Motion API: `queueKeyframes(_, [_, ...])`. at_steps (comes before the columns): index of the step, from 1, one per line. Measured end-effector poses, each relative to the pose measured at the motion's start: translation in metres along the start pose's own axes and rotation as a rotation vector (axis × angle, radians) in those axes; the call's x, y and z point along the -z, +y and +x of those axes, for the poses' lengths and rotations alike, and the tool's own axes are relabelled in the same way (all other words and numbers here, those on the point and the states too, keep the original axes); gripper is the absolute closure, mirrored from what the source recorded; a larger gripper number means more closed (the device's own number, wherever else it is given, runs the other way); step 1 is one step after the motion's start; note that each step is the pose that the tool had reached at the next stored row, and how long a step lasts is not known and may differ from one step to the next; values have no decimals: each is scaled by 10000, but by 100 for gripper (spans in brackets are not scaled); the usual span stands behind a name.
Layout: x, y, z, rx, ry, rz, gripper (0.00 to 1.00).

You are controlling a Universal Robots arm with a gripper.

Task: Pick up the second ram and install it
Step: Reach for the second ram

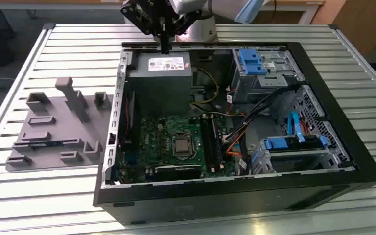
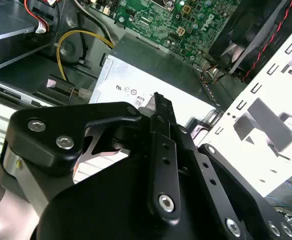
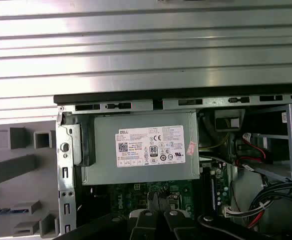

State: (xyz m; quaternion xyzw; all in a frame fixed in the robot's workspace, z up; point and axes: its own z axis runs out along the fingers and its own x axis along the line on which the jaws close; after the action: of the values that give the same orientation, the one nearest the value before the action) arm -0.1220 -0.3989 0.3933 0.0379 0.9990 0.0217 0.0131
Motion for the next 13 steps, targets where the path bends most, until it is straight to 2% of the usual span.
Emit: queueKeyframes(13, [1,-1,11,-1,0,1,89])
